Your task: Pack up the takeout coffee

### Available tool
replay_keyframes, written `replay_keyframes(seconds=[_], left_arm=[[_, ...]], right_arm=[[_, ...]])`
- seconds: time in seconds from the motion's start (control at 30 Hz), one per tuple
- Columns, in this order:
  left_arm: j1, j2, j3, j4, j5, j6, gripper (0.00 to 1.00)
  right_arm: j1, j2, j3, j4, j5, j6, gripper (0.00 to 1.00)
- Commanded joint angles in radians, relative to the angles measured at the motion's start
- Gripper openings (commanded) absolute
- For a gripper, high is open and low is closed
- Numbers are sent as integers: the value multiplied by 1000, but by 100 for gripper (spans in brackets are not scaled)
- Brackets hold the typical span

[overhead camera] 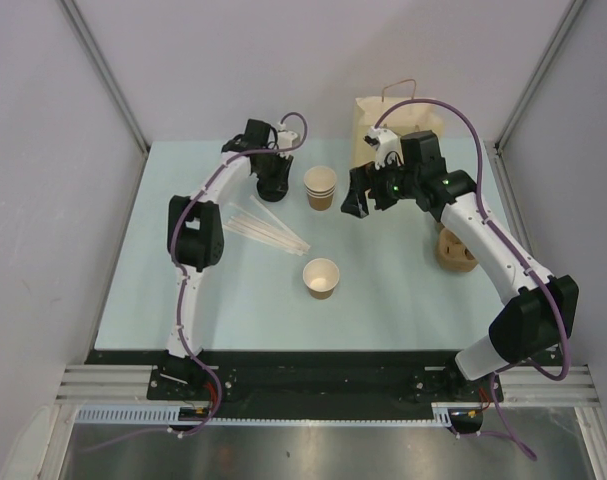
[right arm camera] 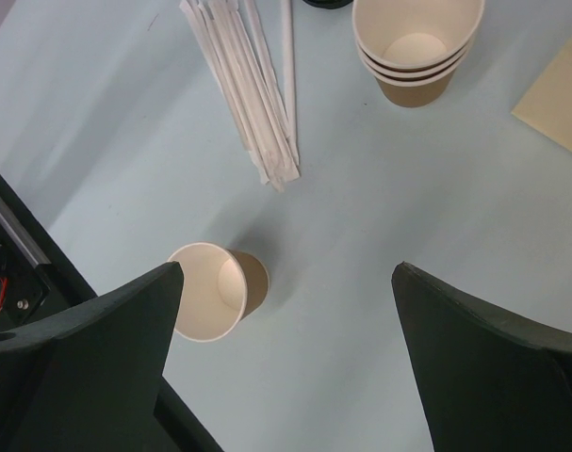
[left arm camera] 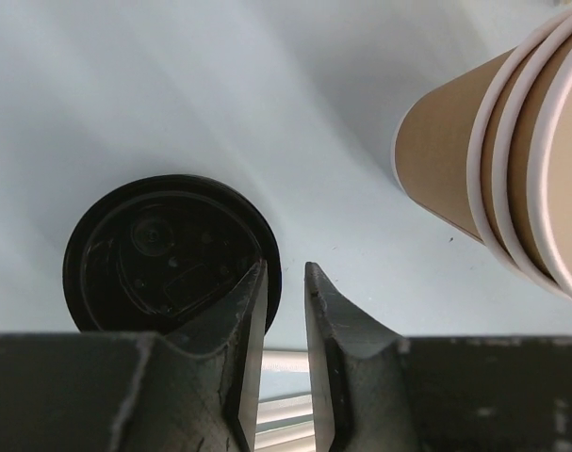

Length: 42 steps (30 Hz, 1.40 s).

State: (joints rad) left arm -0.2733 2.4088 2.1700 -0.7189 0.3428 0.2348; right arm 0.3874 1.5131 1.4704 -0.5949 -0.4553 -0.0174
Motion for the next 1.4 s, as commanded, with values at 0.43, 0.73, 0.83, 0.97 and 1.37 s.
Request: replay_keyframes(seconds=[0.43,0.73,0.83,0.97,1.37], left_arm=[[17,33,50,13,21,-32,28],[19,10,48,7,54,-61,7],[20,-13,42,6,67,-74,0],[26,-39,36,4,74,-84,0],[39,-154,-130,141,62,-51,0]], right_arm=[[-9,16,27,7,-52,13,100],[-10,25,27,17,-79,31,100],[-10,30,27,21,-85,34,100],[-10,44,27,32,-92,42,99],[-7,88,51,44,-132,60,97]])
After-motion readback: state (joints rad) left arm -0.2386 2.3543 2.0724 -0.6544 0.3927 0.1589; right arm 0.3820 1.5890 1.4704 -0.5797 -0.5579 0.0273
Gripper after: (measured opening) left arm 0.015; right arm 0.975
